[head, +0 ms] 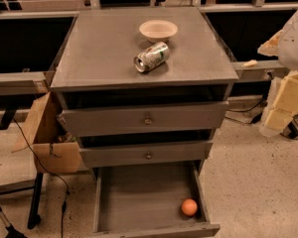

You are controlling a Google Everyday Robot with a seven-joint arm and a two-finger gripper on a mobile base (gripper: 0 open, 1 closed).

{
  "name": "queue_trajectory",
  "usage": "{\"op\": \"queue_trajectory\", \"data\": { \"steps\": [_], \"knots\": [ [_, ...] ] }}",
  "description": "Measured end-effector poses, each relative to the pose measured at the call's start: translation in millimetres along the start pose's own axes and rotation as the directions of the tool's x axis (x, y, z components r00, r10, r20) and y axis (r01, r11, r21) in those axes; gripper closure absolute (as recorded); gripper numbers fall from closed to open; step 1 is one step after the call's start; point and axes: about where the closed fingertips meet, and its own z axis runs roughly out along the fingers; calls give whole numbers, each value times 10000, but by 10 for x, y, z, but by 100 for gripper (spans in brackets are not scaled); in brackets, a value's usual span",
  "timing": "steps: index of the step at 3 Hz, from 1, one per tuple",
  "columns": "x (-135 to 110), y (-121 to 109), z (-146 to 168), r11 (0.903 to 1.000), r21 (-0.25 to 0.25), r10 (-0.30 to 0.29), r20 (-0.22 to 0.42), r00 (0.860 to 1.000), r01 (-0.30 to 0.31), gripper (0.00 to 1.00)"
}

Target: Pick orange from bottom drawer and place on counter

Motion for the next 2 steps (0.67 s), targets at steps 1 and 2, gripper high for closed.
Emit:
{"op": "queue_trajectory", "data": {
  "steps": [1,2],
  "knots": [
    [-65,26,93,10000,-22,26,67,10000,-26,0],
    [-187,70,537,9987,273,427,-137,9990,-423,0]
  ]
}}
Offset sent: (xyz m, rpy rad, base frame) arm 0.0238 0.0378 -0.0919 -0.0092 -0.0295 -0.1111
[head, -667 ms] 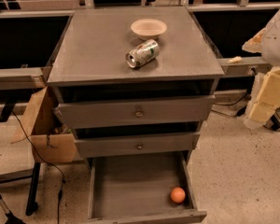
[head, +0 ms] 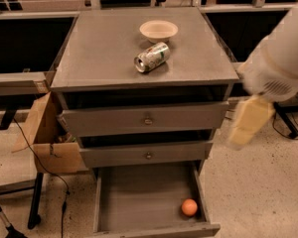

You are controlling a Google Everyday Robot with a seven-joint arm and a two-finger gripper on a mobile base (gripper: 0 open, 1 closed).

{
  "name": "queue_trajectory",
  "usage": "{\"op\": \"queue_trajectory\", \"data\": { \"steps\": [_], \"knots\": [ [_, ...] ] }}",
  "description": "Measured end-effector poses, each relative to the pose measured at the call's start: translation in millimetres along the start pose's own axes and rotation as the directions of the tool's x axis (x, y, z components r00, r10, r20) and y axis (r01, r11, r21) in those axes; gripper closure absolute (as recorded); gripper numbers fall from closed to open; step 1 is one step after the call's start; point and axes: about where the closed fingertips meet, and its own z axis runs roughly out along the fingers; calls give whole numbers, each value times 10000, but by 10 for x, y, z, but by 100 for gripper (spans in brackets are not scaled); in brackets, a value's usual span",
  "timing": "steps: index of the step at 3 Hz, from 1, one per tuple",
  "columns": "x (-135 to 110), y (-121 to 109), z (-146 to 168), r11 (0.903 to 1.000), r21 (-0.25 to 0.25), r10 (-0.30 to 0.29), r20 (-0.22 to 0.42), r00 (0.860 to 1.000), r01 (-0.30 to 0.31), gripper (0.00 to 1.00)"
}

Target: Pick orange from bottom drawer and place on counter

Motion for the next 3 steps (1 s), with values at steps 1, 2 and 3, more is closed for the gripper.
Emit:
{"op": "queue_trajectory", "data": {
  "steps": [1,2,3],
  "knots": [
    [-111,83,649,9983,-29,573,-386,9976,-574,0],
    [-235,209,1516,9933,-443,1036,-672,9924,-1067,0],
    [-217,217,1634,9874,-455,1483,-644,9869,-1513,0]
  ]
}}
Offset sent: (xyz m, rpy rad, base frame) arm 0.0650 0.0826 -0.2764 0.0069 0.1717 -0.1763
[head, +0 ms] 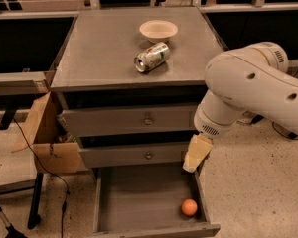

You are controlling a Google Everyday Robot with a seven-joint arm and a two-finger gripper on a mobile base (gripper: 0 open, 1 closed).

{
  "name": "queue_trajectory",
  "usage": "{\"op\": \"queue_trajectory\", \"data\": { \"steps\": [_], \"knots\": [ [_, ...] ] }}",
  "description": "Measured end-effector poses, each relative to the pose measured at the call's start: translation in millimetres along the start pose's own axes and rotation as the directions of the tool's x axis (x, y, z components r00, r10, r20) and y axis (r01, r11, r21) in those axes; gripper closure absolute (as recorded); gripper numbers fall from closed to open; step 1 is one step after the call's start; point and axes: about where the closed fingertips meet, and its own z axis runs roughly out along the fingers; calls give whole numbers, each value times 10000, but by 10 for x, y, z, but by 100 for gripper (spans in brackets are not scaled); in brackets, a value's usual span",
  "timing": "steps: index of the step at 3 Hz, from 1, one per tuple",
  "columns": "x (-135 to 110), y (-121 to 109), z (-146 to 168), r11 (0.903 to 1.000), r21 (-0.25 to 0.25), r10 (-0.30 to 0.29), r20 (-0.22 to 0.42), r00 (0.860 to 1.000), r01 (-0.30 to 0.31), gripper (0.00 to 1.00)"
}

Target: Pick orange from bottom drawer and place on counter

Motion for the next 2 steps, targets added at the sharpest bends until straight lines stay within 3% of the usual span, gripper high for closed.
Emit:
{"op": "queue_trajectory", "data": {
  "steps": [1,2],
  "knots": [
    [9,2,-22,10000,-13,-53,9,10000,53,0],
    [179,-91,150,9997,-215,-68,32,10000,68,0]
  ]
}}
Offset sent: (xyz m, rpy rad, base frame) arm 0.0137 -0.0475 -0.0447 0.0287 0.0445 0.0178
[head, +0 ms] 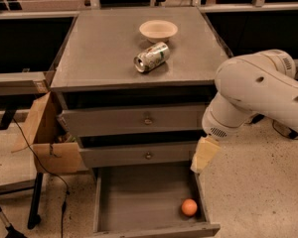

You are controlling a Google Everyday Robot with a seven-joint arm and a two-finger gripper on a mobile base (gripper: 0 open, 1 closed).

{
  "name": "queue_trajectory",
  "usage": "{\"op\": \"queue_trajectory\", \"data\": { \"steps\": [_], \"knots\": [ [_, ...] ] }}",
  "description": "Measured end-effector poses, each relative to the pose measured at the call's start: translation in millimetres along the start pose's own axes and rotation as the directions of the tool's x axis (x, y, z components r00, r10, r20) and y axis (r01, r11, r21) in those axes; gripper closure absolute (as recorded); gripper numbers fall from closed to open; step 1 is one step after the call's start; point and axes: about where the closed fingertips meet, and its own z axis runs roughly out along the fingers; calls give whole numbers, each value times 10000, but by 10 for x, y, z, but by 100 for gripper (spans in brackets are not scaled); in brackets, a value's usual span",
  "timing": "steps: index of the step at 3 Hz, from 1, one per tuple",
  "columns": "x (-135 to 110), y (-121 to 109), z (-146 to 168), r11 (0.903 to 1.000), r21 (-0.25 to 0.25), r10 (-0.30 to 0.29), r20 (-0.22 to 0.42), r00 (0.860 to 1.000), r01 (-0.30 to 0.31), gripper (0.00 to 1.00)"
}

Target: Pick orange from bottom drawer and place on counter

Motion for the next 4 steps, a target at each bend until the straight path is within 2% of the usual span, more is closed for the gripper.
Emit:
{"op": "queue_trajectory", "data": {
  "steps": [1,2,3,4],
  "knots": [
    [371,-112,326,9987,-498,101,309,9995,-86,0],
    [694,-129,857,9929,-1106,-273,1504,9882,443,0],
    [726,-152,1277,9886,-1343,-203,3256,9453,675,0],
    [822,-13,1641,9776,-1691,-550,3688,9279,1251,0]
  ]
}}
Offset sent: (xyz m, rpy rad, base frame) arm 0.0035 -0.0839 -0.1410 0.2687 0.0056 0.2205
